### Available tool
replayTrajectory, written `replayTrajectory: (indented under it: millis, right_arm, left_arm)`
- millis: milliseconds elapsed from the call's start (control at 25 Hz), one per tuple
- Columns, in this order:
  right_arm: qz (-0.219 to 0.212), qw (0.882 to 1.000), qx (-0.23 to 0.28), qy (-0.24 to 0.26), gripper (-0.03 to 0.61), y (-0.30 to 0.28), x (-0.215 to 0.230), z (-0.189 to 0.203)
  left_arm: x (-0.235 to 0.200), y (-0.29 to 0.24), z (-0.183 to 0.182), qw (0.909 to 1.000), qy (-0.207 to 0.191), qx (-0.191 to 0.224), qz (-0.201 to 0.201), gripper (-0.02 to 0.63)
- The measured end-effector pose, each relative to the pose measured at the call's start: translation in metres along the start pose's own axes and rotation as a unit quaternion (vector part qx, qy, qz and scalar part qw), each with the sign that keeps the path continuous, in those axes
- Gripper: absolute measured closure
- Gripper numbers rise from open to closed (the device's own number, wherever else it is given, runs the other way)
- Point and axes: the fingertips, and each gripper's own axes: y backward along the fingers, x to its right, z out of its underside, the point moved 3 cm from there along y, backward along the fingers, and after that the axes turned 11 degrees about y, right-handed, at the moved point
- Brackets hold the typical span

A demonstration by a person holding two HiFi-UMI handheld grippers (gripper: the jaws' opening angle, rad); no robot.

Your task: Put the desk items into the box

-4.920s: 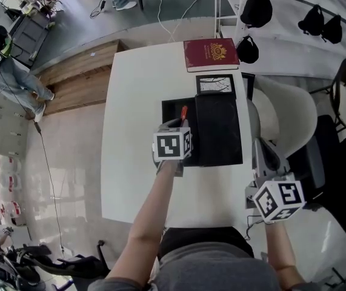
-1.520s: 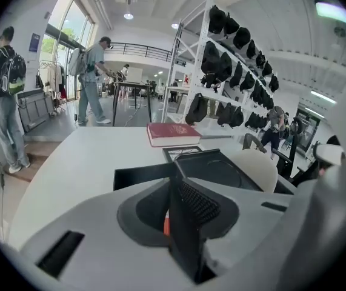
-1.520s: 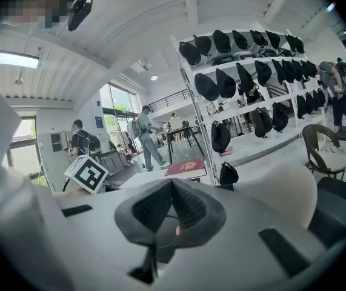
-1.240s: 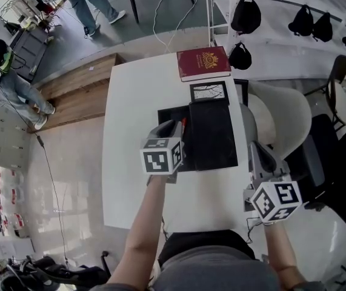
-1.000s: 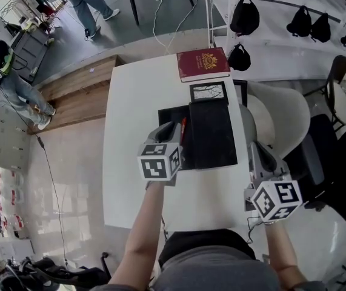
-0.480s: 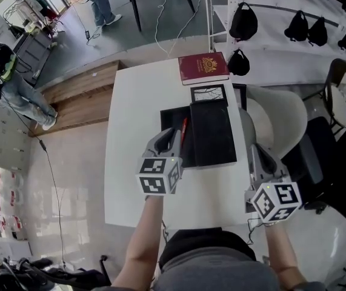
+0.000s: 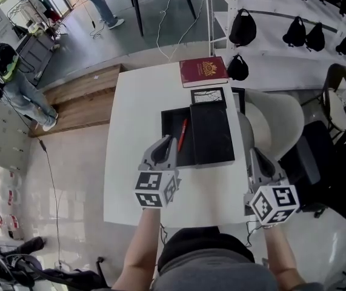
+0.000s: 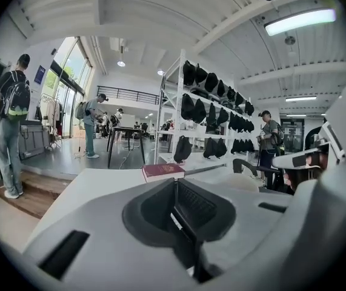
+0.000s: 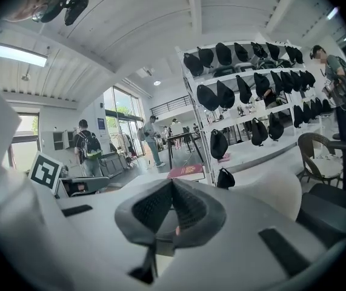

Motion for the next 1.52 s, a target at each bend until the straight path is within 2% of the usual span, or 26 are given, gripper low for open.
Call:
replayTrajectory:
  millis: [720,1520]
  right_arm:
    - [-0.007,1.000,0.004,0.023,0.575,0.022,-0.013,-0.003]
    - [-0.023,0.998,0.016,0.048,0.575,0.031,-0.028,-0.009]
  left_arm:
    - [0.005,0.045,0.000,0.9991,0.008,0.041,0.008,0.606]
    - [0.003,0.064,-0.008,0.9982,0.005,0.060,0.003,0.606]
